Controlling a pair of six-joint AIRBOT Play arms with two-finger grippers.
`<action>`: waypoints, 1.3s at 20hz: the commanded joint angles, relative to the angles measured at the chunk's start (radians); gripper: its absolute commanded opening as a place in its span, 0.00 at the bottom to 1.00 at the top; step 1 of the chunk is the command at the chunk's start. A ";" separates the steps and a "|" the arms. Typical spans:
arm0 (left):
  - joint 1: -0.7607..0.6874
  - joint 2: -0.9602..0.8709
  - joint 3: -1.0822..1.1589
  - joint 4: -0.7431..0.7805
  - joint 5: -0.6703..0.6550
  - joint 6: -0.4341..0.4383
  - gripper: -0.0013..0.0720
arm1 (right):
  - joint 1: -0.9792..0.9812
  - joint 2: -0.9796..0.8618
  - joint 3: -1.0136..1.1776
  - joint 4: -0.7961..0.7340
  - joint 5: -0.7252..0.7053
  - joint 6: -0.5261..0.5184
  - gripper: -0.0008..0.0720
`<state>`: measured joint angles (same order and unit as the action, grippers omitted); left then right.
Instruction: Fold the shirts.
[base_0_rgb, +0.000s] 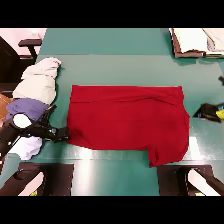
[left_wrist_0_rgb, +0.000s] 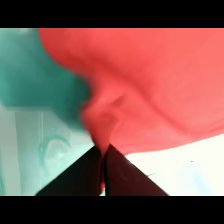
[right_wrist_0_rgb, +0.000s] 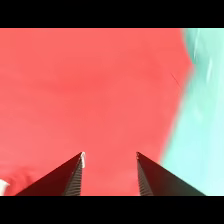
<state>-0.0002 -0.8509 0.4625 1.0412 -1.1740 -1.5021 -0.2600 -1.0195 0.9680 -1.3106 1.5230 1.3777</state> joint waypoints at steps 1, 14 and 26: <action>0.000 0.001 0.067 -0.015 0.014 0.011 0.05 | -0.163 0.005 -0.154 -0.052 0.059 0.000 0.79; 0.000 0.001 0.079 -0.028 0.053 0.028 0.05 | -0.003 -0.069 -0.468 -0.045 -0.051 0.020 0.45; 0.000 0.000 0.349 0.011 0.003 0.062 0.05 | 0.130 0.095 -0.081 -0.044 -0.005 0.035 0.03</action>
<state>-0.0006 -0.8501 0.7364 1.0451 -1.2446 -1.4422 -0.1390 -0.9329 0.7765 -1.3617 1.5467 1.4078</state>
